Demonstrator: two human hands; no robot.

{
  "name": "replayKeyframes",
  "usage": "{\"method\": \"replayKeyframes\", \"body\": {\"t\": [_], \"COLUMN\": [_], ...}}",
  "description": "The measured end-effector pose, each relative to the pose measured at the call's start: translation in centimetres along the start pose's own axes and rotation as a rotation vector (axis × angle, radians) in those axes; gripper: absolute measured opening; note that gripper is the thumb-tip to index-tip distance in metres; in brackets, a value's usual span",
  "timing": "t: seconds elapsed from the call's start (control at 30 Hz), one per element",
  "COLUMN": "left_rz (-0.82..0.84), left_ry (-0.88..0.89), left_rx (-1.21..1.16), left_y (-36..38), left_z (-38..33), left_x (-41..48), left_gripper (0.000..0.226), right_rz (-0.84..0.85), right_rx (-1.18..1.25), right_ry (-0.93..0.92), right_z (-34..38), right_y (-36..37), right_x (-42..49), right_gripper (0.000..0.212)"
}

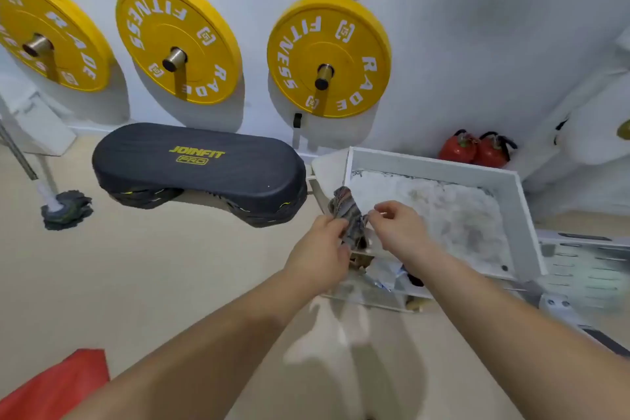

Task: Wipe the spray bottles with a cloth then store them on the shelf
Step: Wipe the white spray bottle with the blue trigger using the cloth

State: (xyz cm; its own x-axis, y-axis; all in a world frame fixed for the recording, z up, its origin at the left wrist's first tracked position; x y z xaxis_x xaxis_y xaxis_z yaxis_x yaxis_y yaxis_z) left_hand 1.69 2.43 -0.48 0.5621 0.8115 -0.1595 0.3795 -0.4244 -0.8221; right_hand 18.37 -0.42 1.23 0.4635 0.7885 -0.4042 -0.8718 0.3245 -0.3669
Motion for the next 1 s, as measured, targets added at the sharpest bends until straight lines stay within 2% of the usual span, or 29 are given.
{"method": "replayKeyframes", "body": {"t": [0.13, 0.2, 0.27, 0.33, 0.43, 0.53, 0.63, 0.7, 0.87, 1.0], "left_rz": [0.014, -0.035, -0.143, -0.2, -0.287, -0.368, -0.254, -0.159, -0.001, -0.076], "left_ry": [0.008, 0.038, 0.078, 0.095, 0.09, 0.099, 0.098, -0.011, -0.297, -0.357], "left_rx": [0.047, 0.061, 0.058, 0.033, -0.059, -0.124, -0.248, -0.391, -0.763, -0.719], "left_y": [4.4, 6.0, 6.1, 5.7, 3.9, 1.0, -1.1, -1.9, -0.6, 3.1], "left_z": [2.0, 3.2, 3.9, 4.3, 3.8, 2.9, 2.9, 3.8, 7.0, 10.2], "left_x": [3.6, 4.2, 4.1, 4.0, 1.9, -2.4, -7.3, -10.6, -17.8, -21.2], "left_gripper": [0.06, 0.065, 0.062, 0.055, 0.04, 0.03, 0.023, 0.018, 0.017, 0.028], "right_rz": [0.01, -0.014, -0.005, 0.031, 0.001, -0.015, 0.052, 0.101, 0.117, 0.21], "right_rx": [0.086, 0.147, 0.201, 0.271, 0.369, 0.466, 0.526, 0.56, 0.561, 0.543], "right_ry": [0.107, 0.116, 0.151, 0.203, 0.205, 0.207, 0.207, 0.233, 0.306, 0.35], "right_z": [-4.8, -6.6, -7.3, -7.2, -5.5, -2.8, -0.5, -0.1, -2.5, -7.2], "right_y": [2.1, 3.6, 4.6, 5.1, 5.1, 5.0, 6.8, 8.7, 13.6, 16.7], "right_x": [4.0, 5.4, 5.8, 5.3, 2.4, -2.1, -7.7, -11.0, -16.4, -17.2], "right_gripper": [0.042, 0.043, 0.041, 0.03, 0.031, 0.018, 0.026, 0.04, 0.039, 0.031]}}
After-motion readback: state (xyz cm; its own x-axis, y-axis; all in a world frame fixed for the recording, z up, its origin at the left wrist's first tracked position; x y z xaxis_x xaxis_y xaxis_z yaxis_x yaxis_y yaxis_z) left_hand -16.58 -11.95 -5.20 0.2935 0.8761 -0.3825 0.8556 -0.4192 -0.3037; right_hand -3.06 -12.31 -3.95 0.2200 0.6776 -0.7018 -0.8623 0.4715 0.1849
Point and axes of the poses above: each hand's wrist, its own x-axis towards the middle knuckle, its own y-axis out of the palm, z = x × y, the point moved 3 cm from there along x, towards the middle knuckle, and after that the axes turned 9 degrees about x, right-handed, at the moved point
